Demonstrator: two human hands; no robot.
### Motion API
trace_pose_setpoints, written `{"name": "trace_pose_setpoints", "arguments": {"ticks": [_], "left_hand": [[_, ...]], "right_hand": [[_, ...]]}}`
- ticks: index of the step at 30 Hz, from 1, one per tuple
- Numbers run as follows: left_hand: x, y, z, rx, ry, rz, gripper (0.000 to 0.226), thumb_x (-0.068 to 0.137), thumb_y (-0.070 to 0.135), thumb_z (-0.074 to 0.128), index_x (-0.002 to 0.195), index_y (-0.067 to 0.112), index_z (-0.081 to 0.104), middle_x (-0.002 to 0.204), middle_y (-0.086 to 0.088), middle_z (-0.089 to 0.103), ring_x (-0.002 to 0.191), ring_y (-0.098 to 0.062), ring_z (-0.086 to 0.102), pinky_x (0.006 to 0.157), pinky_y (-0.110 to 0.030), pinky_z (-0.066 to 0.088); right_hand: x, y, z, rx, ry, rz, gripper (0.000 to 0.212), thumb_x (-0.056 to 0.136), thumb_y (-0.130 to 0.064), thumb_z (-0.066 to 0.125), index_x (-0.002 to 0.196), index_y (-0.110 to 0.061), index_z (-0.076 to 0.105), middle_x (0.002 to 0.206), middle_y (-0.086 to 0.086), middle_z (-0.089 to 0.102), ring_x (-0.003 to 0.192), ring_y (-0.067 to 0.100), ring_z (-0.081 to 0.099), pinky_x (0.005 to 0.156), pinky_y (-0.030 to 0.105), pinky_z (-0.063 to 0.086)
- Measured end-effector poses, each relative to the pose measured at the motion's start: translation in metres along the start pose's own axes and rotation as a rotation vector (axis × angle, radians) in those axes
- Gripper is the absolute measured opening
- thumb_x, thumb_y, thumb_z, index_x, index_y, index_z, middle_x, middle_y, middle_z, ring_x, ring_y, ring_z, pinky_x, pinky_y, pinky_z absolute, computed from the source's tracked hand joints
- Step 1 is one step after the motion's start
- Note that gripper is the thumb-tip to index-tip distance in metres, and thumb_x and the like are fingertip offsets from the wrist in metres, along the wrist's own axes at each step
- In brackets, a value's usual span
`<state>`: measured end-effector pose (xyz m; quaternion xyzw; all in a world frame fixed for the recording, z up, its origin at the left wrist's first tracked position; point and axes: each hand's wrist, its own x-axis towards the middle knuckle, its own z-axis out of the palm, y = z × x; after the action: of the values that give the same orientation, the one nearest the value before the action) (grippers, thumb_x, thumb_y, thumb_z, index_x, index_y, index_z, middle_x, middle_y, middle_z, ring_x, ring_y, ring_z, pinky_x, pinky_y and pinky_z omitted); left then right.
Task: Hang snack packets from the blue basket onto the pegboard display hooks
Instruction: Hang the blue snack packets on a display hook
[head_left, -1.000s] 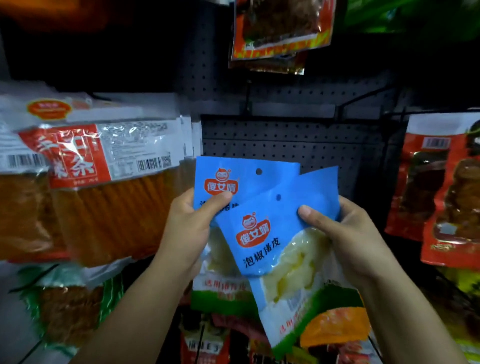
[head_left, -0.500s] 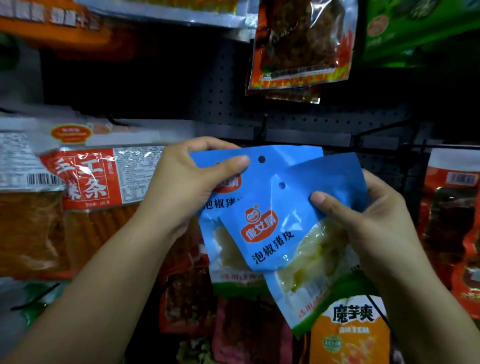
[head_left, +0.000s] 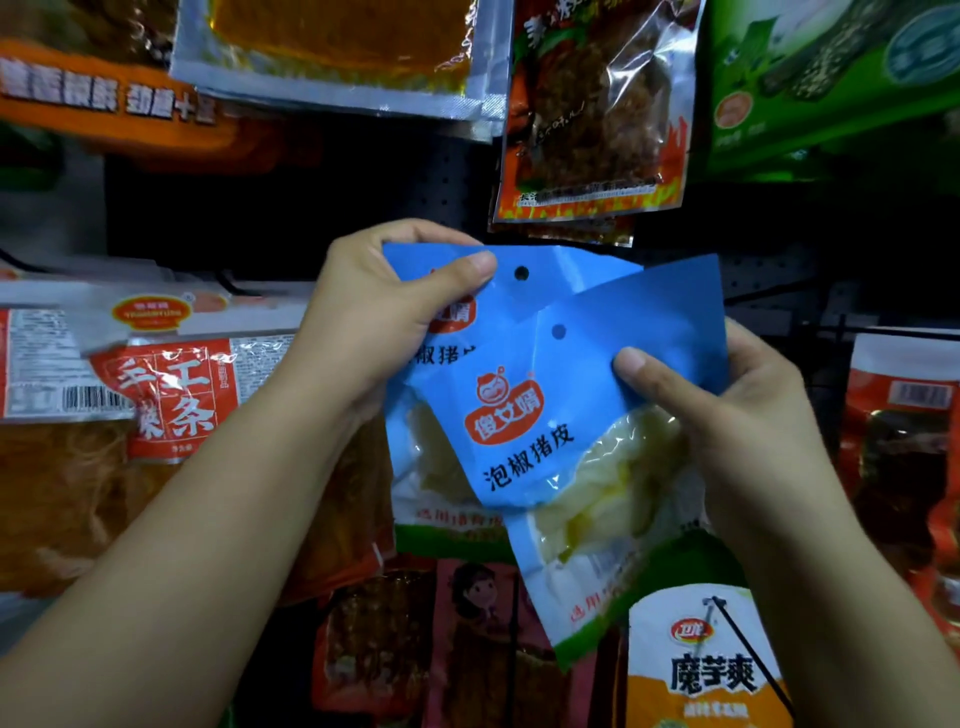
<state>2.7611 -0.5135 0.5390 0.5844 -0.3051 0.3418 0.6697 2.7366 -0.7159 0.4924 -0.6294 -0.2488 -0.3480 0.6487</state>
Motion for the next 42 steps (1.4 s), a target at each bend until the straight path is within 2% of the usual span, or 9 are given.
{"name": "trace_pose_setpoints", "arguments": {"ticks": [9, 16, 20, 24, 27, 30, 33, 38, 42], "left_hand": [[0.003, -0.021, -0.003, 0.049, 0.008, -0.105, 0.01, 0.075, 0.013, 0.077, 0.071, 0.019, 0.069, 0.061, -0.002, 0.071, 0.056, -0.015, 0.069, 0.051, -0.023, 0.053], [0.016, -0.053, 0.002, 0.125, 0.057, -0.081, 0.013, 0.075, 0.014, 0.077, 0.071, 0.021, 0.067, 0.059, 0.008, 0.068, 0.057, -0.007, 0.065, 0.056, -0.022, 0.054], [0.021, -0.078, 0.001, 0.141, 0.077, -0.125, 0.015, 0.077, 0.011, 0.075, 0.078, 0.023, 0.067, 0.075, 0.007, 0.073, 0.072, -0.012, 0.07, 0.067, -0.03, 0.057], [0.03, -0.093, 0.006, 0.196, 0.098, -0.137, 0.016, 0.08, 0.013, 0.072, 0.078, 0.027, 0.066, 0.076, 0.012, 0.072, 0.071, -0.006, 0.07, 0.062, -0.023, 0.056], [0.039, -0.103, 0.013, 0.275, 0.11, -0.14, 0.016, 0.082, 0.015, 0.071, 0.078, 0.029, 0.064, 0.08, 0.01, 0.07, 0.076, -0.01, 0.069, 0.07, -0.031, 0.057], [0.048, -0.114, 0.017, 0.322, 0.128, -0.16, 0.008, 0.084, 0.015, 0.069, 0.087, 0.022, 0.065, 0.085, 0.004, 0.07, 0.081, -0.014, 0.068, 0.077, -0.038, 0.057], [0.056, -0.124, 0.02, 0.363, 0.143, -0.181, 0.01, 0.084, 0.016, 0.07, 0.092, 0.018, 0.065, 0.092, -0.002, 0.07, 0.086, -0.02, 0.068, 0.082, -0.044, 0.056], [0.065, -0.137, 0.025, 0.348, 0.167, -0.238, 0.01, 0.083, 0.016, 0.07, 0.091, 0.018, 0.064, 0.092, -0.002, 0.07, 0.088, -0.022, 0.068, 0.084, -0.046, 0.056], [0.069, -0.143, 0.03, 0.323, 0.198, -0.278, 0.012, 0.083, 0.015, 0.07, 0.092, 0.016, 0.063, 0.093, -0.003, 0.069, 0.089, -0.023, 0.067, 0.084, -0.046, 0.055]], "right_hand": [[0.004, 0.023, 0.003, 0.081, -0.002, 0.13, 0.015, 0.078, -0.013, 0.074, 0.092, -0.014, 0.07, 0.086, 0.006, 0.076, 0.074, 0.022, 0.074, 0.058, 0.027, 0.055], [0.016, 0.045, 0.008, 0.09, 0.092, 0.182, 0.018, 0.08, -0.011, 0.074, 0.096, -0.015, 0.067, 0.085, 0.003, 0.076, 0.072, 0.019, 0.073, 0.054, 0.025, 0.054], [0.029, 0.058, 0.01, 0.017, 0.125, 0.209, 0.016, 0.08, -0.013, 0.075, 0.093, -0.017, 0.066, 0.08, -0.004, 0.076, 0.067, 0.012, 0.072, 0.051, 0.02, 0.052], [0.041, 0.071, 0.011, -0.027, 0.166, 0.244, 0.017, 0.08, -0.017, 0.076, 0.094, -0.019, 0.066, 0.082, -0.001, 0.075, 0.069, 0.014, 0.072, 0.053, 0.025, 0.053], [0.052, 0.081, 0.011, -0.092, 0.185, 0.248, 0.018, 0.08, -0.021, 0.076, 0.093, -0.022, 0.064, 0.087, -0.003, 0.073, 0.073, 0.014, 0.071, 0.059, 0.027, 0.053], [0.063, 0.092, 0.012, -0.114, 0.195, 0.255, 0.018, 0.081, -0.019, 0.075, 0.094, -0.021, 0.063, 0.089, -0.001, 0.071, 0.077, 0.016, 0.07, 0.064, 0.03, 0.054], [0.073, 0.101, 0.014, -0.128, 0.207, 0.257, 0.017, 0.081, -0.017, 0.075, 0.089, -0.022, 0.061, 0.086, -0.003, 0.069, 0.075, 0.013, 0.068, 0.063, 0.027, 0.052], [0.086, 0.112, 0.017, -0.124, 0.23, 0.29, 0.019, 0.081, -0.016, 0.075, 0.083, -0.024, 0.057, 0.085, -0.003, 0.068, 0.076, 0.015, 0.067, 0.066, 0.029, 0.054], [0.089, 0.116, 0.014, -0.113, 0.232, 0.327, 0.018, 0.08, -0.017, 0.076, 0.083, -0.022, 0.059, 0.085, -0.002, 0.069, 0.074, 0.014, 0.067, 0.059, 0.026, 0.05]]}}
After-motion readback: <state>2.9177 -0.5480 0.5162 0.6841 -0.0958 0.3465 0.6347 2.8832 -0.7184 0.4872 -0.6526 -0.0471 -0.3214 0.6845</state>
